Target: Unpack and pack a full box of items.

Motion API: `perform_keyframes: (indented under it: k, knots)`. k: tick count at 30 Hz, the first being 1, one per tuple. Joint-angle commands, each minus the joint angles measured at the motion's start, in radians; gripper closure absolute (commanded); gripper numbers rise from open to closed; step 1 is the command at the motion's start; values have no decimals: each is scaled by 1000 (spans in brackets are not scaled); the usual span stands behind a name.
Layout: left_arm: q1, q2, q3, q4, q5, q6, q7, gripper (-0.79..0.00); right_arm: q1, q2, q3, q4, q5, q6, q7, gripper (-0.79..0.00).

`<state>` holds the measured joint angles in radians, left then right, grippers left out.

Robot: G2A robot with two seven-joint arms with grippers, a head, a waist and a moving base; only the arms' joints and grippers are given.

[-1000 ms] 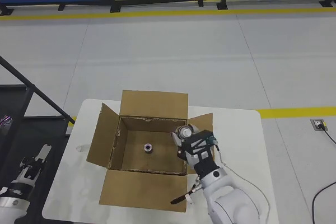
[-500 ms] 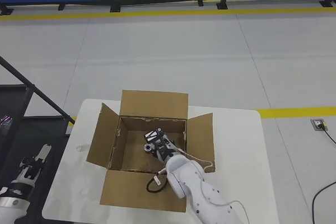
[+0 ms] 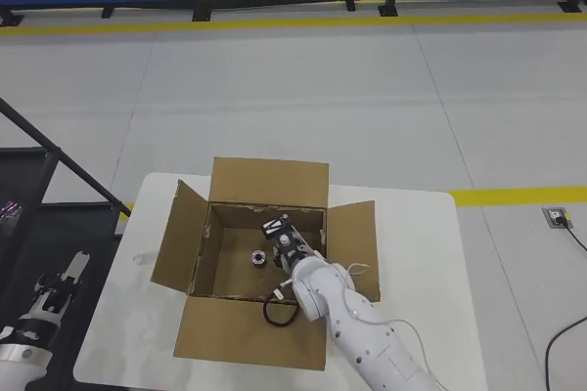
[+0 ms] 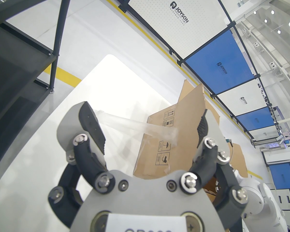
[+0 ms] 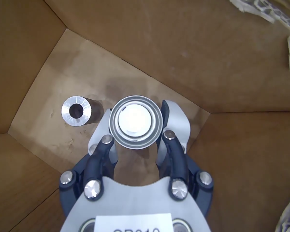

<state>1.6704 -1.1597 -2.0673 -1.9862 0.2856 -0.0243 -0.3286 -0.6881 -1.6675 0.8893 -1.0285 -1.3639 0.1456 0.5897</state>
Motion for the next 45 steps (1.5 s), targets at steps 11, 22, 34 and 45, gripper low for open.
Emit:
perform_keyframes:
  k: [11, 22, 34, 45]
  knots:
    - [-27, 3, 36, -24, 83, -26, 13, -785, -182, 38, 75, -338, -79, -42, -5, -785]
    - [-58, 10, 184, -39, 174, -170, -76, -785, -614, 117, 340, -1001, 102, -364, -42, -785]
    - [-73, 16, 291, -70, 200, -260, -160, -785, -663, 124, 406, -1014, 215, -376, -109, -785]
    - [-100, 21, 403, -61, 305, -252, -218, -785, -674, 158, 725, -895, 727, -436, -64, -785]
